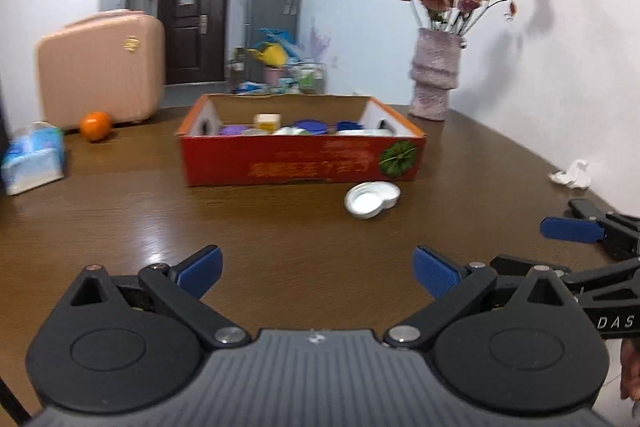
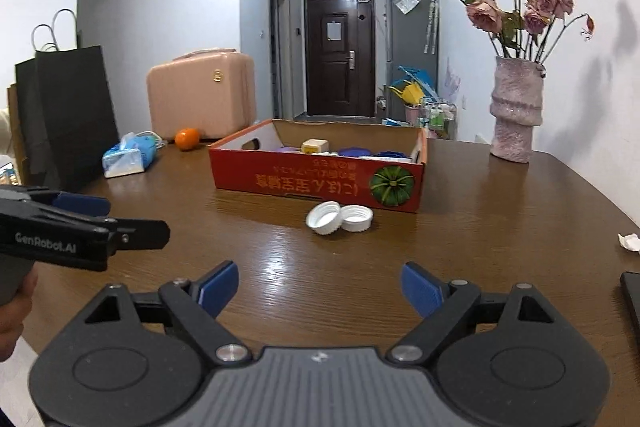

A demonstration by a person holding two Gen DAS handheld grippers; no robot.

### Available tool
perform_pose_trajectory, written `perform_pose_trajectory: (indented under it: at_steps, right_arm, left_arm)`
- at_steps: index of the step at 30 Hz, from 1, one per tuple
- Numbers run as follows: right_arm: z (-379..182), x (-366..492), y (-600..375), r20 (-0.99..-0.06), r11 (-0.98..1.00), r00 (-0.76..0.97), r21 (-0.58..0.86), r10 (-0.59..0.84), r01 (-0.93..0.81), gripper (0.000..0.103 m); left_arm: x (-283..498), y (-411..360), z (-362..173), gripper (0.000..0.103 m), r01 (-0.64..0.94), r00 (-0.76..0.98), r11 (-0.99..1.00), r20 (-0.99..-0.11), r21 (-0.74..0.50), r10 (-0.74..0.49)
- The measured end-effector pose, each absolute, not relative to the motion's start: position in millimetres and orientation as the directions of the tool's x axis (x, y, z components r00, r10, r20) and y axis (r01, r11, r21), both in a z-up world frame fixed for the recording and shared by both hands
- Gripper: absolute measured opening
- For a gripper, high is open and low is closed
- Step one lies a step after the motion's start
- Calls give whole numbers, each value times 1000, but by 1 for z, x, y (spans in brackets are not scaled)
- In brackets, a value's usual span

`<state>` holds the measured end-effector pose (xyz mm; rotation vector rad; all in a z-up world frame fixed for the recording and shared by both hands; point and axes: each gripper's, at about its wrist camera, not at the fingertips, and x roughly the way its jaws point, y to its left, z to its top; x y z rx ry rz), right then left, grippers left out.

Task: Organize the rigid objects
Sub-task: 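Withdraw both tools from the box toward the two white caps, then grasp one white bottle cap with the right tool while the left grasps the other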

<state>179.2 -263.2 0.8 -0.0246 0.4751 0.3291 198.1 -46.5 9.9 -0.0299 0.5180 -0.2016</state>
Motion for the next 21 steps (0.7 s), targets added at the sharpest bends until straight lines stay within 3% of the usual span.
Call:
perform_pose_trajectory:
  at_steps: [3,6,11,13,14,15,21]
  right_arm:
    - [-1,196,-274,-460,965,851,65,255,-254,88]
    - [-3,214,-289,-469,977,858,86,211,-193,88]
    - [-12,245,-309,-508,987,847,104,156,-120,87]
    - [-15,256,-313,-521,988,840,103,150,-112,87]
    - [-17,263,-313,-528,988,836,102,151,-114,87]
    - [-19,270,-312,-534,988,832,101,154,-118,87]
    - [-25,318,-284,-552,973,801,115,231,-201,84]
  left_arm:
    - [238,-60,-2,99,257,830,962,-489,-93,-269]
    - [289,-74,-14,79,269,789,953,-534,-142,-302]
    - [347,-98,-36,76,315,746,937,-569,-153,-344]
    - [361,-103,-43,58,330,733,932,-580,-151,-354]
    - [365,-103,-46,54,336,727,928,-583,-161,-364]
    - [369,-101,-48,43,345,719,922,-583,-175,-379]
    - [348,-74,-35,40,359,744,928,-568,-102,-351]
